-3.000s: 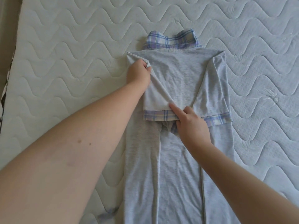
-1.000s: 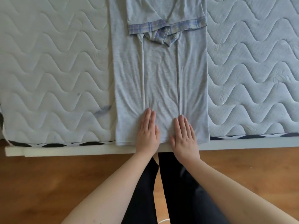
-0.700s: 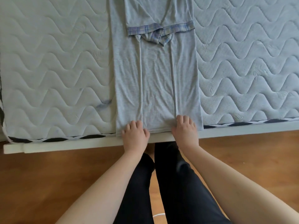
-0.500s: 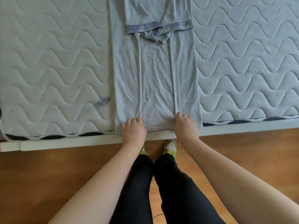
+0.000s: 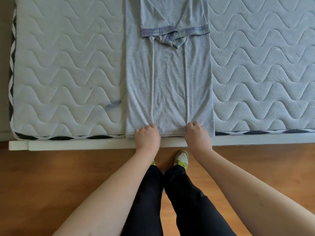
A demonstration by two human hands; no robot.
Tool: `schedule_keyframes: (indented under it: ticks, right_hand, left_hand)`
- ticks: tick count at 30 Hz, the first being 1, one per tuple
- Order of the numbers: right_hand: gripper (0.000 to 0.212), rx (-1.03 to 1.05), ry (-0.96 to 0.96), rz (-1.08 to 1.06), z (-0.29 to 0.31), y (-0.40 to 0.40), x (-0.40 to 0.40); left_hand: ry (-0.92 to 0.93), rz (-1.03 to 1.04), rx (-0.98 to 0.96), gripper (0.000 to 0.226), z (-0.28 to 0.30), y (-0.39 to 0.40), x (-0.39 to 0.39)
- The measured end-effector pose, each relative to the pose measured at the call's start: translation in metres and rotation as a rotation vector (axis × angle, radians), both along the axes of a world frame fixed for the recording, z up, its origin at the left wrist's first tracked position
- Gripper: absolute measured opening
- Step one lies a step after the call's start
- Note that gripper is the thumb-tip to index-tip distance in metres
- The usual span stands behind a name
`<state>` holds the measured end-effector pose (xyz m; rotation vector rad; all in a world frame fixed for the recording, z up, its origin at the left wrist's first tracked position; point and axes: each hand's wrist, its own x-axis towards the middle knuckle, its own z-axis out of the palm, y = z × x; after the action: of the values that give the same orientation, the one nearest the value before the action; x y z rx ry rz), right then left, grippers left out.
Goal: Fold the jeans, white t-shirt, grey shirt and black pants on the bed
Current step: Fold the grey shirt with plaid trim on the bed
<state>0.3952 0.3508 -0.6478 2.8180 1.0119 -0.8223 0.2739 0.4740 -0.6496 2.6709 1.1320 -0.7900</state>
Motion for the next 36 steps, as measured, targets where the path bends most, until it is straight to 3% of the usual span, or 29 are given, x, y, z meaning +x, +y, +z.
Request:
schedule_keyframes:
  ticks: [5, 8, 10, 12, 14, 17, 19, 22, 24, 28, 31, 33, 36]
  right_hand:
    - [0.024, 0.086, -0.096, 0.007, -0.001, -0.013, -0.004]
    - [0.034, 0.171, -0.141, -0.231, 0.000, -0.025, 0.011]
    - [0.051, 0.197, -0.093, -0.470, -0.001, -0.033, 0.026]
    - [0.058, 0.239, 0.062, -0.690, -0.003, -0.039, 0.043]
    - [0.051, 0.244, 0.273, -0.834, -0.002, -0.041, 0.056]
    - [0.032, 0.144, 0.431, -0.752, 0.003, -0.042, 0.068]
    - [0.028, 0.211, 0.493, -0.743, 0.005, -0.042, 0.072]
    - [0.019, 0.578, 0.693, -0.938, 0.011, -0.044, 0.069]
    - [0.021, 0.683, 0.706, -1.017, 0.013, -0.050, 0.064]
    - [0.031, 0.462, 0.516, -0.964, 0.005, -0.067, 0.048]
    - [0.025, 0.500, 0.436, -0.934, 0.004, -0.077, 0.039]
    - [0.029, 0.510, 0.378, -0.808, 0.004, -0.083, 0.034]
    - [0.039, 0.449, 0.369, -0.593, 0.007, -0.087, 0.028]
  left_hand:
    - [-0.061, 0.001, 0.004, 0.034, 0.001, 0.003, 0.001]
    - [-0.213, 0.046, 0.099, 0.036, 0.006, 0.019, -0.008]
    - [-0.339, 0.211, 0.156, 0.030, 0.006, 0.035, -0.017]
    - [-0.372, 0.561, 0.031, 0.040, 0.001, 0.052, -0.025]
    - [-0.347, 0.849, -0.205, 0.048, -0.010, 0.068, -0.031]
    - [-0.384, 0.958, -0.478, 0.048, -0.017, 0.081, -0.042]
    - [-0.539, 1.013, -0.621, 0.039, -0.011, 0.081, -0.049]
    - [-0.771, 1.032, -0.666, 0.024, -0.001, 0.076, -0.060]
    - [-0.787, 1.019, -0.562, 0.027, 0.001, 0.067, -0.065]
    - [-0.688, 1.085, -0.445, 0.043, -0.005, 0.043, -0.068]
    - [-0.771, 1.084, -0.462, 0.042, -0.007, 0.025, -0.074]
    - [-0.816, 0.980, -0.451, 0.035, -0.005, 0.016, -0.078]
    - [-0.716, 0.732, -0.446, 0.028, -0.004, 0.012, -0.088]
